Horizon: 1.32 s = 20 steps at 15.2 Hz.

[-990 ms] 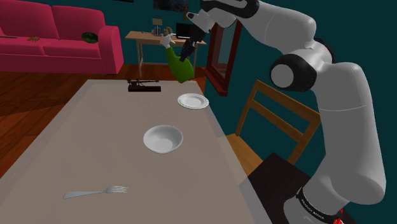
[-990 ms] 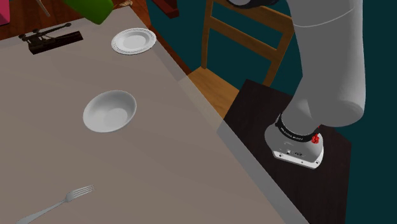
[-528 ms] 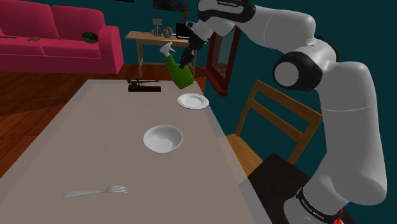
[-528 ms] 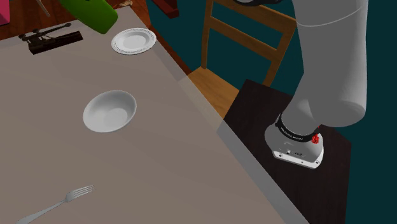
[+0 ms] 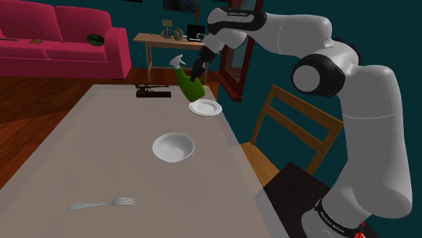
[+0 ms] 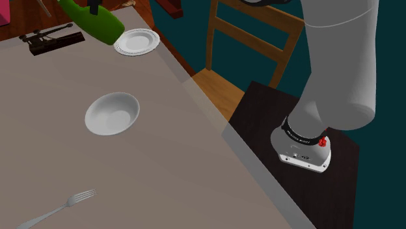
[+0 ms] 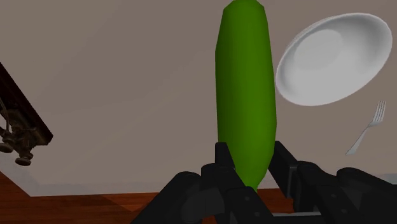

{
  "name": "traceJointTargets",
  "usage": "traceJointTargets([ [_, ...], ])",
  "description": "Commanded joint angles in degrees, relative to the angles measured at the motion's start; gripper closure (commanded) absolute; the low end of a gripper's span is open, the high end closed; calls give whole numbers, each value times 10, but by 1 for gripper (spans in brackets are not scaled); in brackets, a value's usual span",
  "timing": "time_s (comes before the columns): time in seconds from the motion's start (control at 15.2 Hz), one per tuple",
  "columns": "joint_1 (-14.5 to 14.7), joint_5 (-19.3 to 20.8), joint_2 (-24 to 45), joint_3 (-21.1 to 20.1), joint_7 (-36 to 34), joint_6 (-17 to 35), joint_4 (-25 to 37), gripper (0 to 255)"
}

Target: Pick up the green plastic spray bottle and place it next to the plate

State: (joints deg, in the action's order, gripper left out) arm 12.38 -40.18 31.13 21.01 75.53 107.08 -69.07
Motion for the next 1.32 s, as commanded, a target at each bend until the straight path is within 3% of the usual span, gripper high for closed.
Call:
traceJointTargets([
  [0.0,3,-1,-4,0,8,14,-19,255],
  [1.25,11,-36,19,-15,78,121,-121,255],
])
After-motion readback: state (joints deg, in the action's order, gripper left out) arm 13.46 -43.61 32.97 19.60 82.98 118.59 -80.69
